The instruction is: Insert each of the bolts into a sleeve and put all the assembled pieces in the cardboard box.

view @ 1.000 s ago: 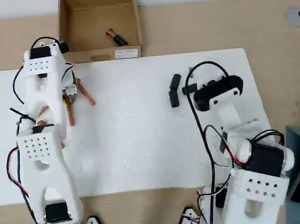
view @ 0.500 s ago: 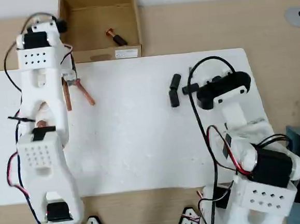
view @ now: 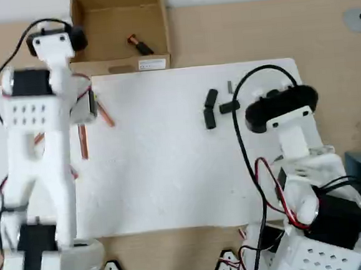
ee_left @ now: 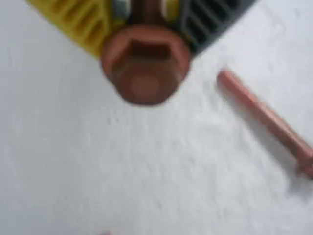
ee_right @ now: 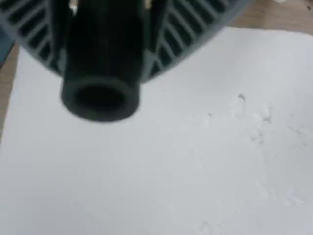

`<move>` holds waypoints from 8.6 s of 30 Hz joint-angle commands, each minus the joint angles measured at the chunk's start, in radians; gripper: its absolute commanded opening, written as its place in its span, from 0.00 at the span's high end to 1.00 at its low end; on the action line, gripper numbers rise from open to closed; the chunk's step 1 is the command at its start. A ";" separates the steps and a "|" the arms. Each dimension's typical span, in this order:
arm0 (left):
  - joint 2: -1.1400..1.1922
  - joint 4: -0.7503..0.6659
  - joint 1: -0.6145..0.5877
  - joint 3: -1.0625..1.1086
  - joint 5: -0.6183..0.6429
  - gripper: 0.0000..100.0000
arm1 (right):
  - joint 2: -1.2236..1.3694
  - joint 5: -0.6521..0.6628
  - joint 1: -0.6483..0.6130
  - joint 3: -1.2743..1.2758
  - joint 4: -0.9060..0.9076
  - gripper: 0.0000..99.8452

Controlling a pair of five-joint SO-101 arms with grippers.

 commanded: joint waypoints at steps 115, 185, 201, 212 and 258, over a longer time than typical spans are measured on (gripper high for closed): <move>-1.632 -0.911 0.482 1.448 0.554 1.00 | -0.814 -0.371 -1.087 0.975 -0.827 0.99; -1.630 -0.608 -0.201 1.596 0.044 1.00 | -0.805 -0.436 -0.719 0.972 -0.789 0.99; -1.632 -0.612 -0.301 1.792 0.018 1.00 | -0.033 -0.485 -0.717 0.435 -0.901 0.99; -1.632 -0.612 -0.307 1.792 0.023 1.00 | 0.746 -0.374 -0.713 -0.174 -1.120 0.99; -1.632 -0.612 -0.305 1.792 0.020 1.00 | 2.126 0.066 -0.713 -1.761 -0.827 0.87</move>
